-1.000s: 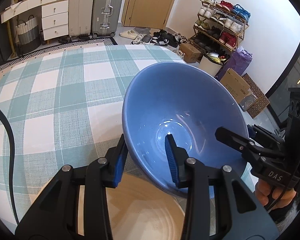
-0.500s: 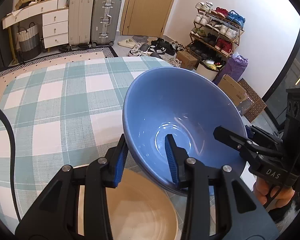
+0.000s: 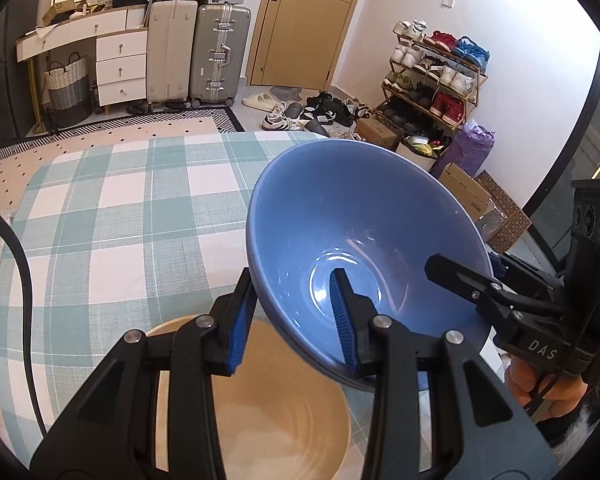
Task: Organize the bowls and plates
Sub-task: 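Lift the blue bowl stack with both grippers and carry it over the cream plates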
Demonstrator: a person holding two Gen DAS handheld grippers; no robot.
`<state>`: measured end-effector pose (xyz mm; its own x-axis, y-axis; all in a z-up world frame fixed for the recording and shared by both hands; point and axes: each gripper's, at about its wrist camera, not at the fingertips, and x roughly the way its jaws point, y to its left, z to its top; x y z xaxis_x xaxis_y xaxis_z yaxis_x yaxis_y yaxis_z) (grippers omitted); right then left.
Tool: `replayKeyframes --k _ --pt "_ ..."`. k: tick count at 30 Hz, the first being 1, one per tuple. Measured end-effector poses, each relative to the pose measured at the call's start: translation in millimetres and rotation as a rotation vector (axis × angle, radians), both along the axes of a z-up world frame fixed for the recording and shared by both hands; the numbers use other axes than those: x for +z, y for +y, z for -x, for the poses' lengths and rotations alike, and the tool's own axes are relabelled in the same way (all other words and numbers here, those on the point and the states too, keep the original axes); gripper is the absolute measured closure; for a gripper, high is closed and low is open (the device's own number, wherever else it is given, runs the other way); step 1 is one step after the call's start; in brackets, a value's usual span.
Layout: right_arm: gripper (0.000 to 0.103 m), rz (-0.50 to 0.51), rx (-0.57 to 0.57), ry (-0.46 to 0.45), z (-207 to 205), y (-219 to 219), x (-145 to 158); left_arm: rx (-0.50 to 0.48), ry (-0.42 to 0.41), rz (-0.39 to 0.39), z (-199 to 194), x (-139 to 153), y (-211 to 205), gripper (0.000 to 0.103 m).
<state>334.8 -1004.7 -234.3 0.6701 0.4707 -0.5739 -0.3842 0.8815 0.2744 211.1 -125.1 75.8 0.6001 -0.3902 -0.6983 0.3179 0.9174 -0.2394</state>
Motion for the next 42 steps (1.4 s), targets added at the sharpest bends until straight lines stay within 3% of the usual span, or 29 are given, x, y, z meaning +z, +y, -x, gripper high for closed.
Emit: replayKeyframes --k 16,42 --pt "0.050 0.005 0.055 -0.027 27.8 30.5 17.0 0.066 -0.036 0.000 54.5 30.7 39.6 0.069" --pt "0.050 0.028 0.172 -0.006 44.4 94.3 2.8 0.183 -0.019 -0.011 93.2 18.4 113.0 0.069"
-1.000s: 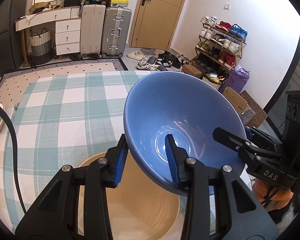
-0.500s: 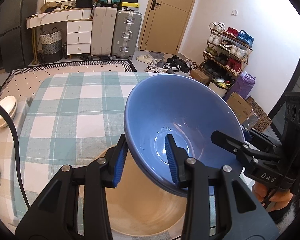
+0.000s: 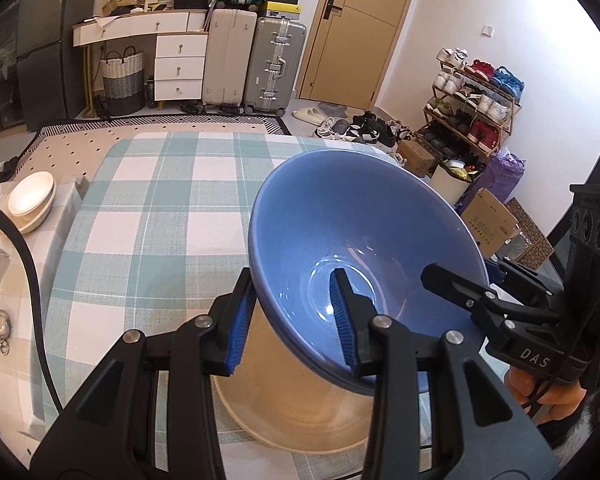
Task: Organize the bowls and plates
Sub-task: 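Lift the blue bowl stack with both grippers and carry it over the cream plates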
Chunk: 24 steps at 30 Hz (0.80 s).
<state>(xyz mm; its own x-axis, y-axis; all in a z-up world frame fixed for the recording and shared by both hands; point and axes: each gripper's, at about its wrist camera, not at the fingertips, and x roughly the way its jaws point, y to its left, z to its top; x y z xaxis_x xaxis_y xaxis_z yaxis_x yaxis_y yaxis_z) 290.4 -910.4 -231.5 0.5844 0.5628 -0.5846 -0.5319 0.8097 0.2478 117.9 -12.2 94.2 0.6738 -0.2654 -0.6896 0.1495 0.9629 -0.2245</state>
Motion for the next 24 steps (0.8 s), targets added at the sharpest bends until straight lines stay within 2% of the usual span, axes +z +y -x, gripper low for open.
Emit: replayKeyframes --k 10,24 --pt "0.050 0.015 0.022 0.023 0.9 14.2 -13.6 0.019 0.024 0.001 2.0 -20.4 15.6 0.069" --pt "0.050 0.038 0.027 0.051 -0.7 20.6 -29.3 0.018 0.065 -0.001 -14.2 -52.6 21.6 0.069"
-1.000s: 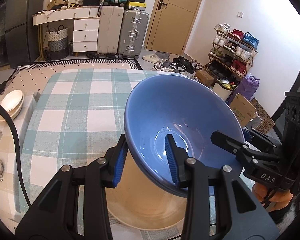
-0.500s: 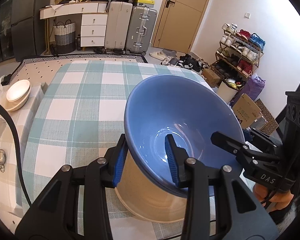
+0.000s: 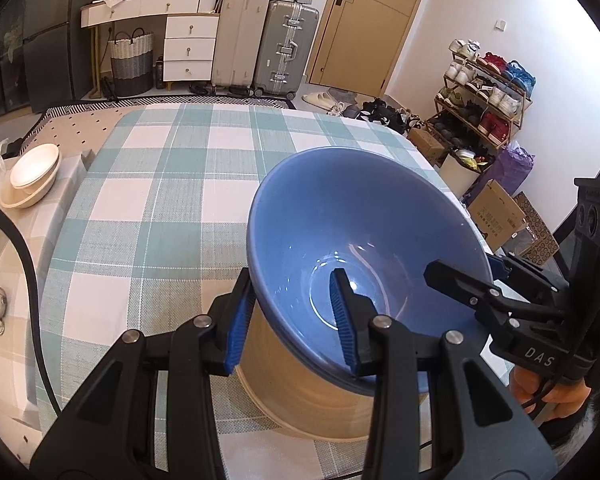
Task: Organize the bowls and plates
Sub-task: 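Lift the blue bowl stack with both grippers and carry it over the cream plates, then lower the bowl stack onto the cream plate stack and open both grippers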
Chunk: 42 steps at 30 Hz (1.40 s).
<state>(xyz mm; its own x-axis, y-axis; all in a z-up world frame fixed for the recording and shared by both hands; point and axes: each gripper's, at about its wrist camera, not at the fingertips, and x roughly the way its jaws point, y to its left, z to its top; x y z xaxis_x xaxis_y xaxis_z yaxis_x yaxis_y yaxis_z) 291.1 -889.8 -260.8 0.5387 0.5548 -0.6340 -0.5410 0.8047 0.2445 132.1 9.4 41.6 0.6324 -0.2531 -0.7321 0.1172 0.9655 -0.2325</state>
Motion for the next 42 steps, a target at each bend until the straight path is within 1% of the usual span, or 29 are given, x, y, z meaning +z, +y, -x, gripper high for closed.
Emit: replayKeyframes --k 7,11,16,22,23,24,25,26,27,28,29,30,32,36,37,38,39,42 --pt "0.050 0.006 -0.004 0.011 -3.8 1.8 -5.5 -0.003 0.020 -0.002 -8.5 -13.1 0.7 0.069" --pt "0.050 0.015 -0.004 -0.002 -3.5 3.3 -6.7 0.000 0.026 0.000 -13.3 -17.8 1.1 0.069" --pt "0.050 0.035 -0.002 -0.023 -2.9 5.9 -7.1 0.002 0.020 0.001 -18.1 -21.1 2.8 0.069" --pt "0.050 0.028 0.002 -0.019 -4.1 4.9 -8.0 -0.001 0.012 0.003 -19.1 -24.0 4.1 0.068" --pt "0.050 0.025 0.004 -0.021 -4.2 4.3 -7.8 -0.001 0.010 0.004 -18.0 -24.5 4.9 0.066" --pt "0.050 0.020 0.005 -0.024 -3.9 3.2 -7.4 -0.004 0.009 0.004 -18.5 -24.7 4.8 0.062" --pt "0.050 0.020 0.006 -0.027 -3.7 2.2 -7.0 -0.004 0.006 0.000 -18.2 -24.3 4.8 0.056" --pt "0.050 0.023 0.006 -0.031 -3.3 1.5 -6.5 -0.004 -0.001 -0.004 -16.7 -23.7 5.9 0.052" --pt "0.049 0.026 0.006 -0.038 -2.6 0.7 -5.8 -0.005 -0.010 -0.009 -15.8 -22.7 6.0 0.045" --pt "0.045 0.029 0.007 -0.046 -1.7 -0.6 -5.0 -0.008 -0.021 -0.012 -13.1 -21.8 6.7 0.039" --pt "0.038 0.029 0.015 -0.053 -0.3 -2.4 -3.8 -0.014 -0.034 -0.015 -10.5 -19.7 7.0 0.036" --pt "0.034 0.026 0.021 -0.060 -0.3 -4.0 -3.1 -0.021 -0.049 -0.017 -7.9 -17.2 7.1 0.029" --pt "0.019 0.002 0.023 -0.089 5.5 -11.5 1.2 -0.034 -0.077 -0.026 -1.4 -12.2 7.2 0.027" --pt "0.014 -0.016 0.027 -0.119 14.6 -23.8 9.1 -0.051 -0.132 -0.067 12.7 -1.0 4.8 0.019" --pt "0.008 -0.017 0.024 -0.137 18.0 -27.5 11.6 -0.059 -0.149 -0.076 17.3 2.0 3.8 0.016" --pt "0.004 -0.020 0.022 -0.157 21.8 -31.6 13.9 -0.063 -0.163 -0.082 22.8 5.6 3.4 0.012" --pt "0.004 -0.020 0.021 -0.169 25.1 -34.8 16.0 -0.061 -0.176 -0.086 27.2 7.5 3.5 0.003" --pt "0.001 -0.021 0.021 -0.208 35.9 -45.8 18.7 -0.072 -0.211 -0.073 43.6 13.7 5.2 0.002"
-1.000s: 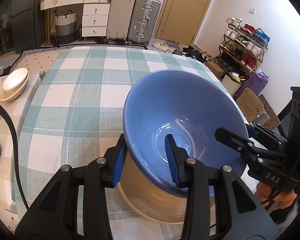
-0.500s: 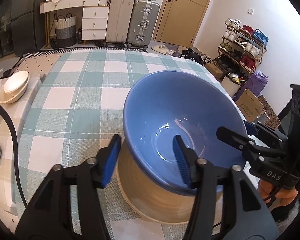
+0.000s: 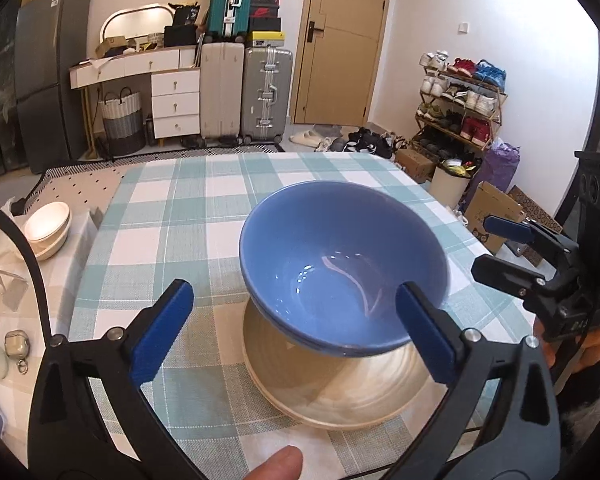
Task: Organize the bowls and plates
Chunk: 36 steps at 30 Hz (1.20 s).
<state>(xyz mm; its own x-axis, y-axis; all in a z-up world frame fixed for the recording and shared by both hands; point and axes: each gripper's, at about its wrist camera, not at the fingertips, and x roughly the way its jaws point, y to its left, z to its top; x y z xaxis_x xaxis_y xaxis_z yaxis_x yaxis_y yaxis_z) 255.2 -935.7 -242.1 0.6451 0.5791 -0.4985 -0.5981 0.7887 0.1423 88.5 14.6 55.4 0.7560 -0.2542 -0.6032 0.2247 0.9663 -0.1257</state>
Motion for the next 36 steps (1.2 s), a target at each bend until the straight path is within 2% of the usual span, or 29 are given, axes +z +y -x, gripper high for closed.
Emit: replayKeyframes --k 9,16,23,36 --pt "0.001 -0.012 0.017 -0.040 29.7 -29.5 -14.6 0.000 -0.051 0.014 50.0 -1.1 11.8 0.002" --pt "0.001 -0.021 0.023 -0.043 46.6 -40.1 -42.2 0.033 -0.075 -0.006 76.4 -20.5 17.4 0.002" --pt "0.001 -0.022 0.036 -0.073 54.4 -42.5 -53.3 0.068 -0.085 0.012 79.1 -46.4 27.1 0.002" --pt "0.001 -0.037 0.044 -0.083 46.8 -40.2 -68.7 0.099 -0.109 -0.026 62.6 -75.6 25.3 0.002"
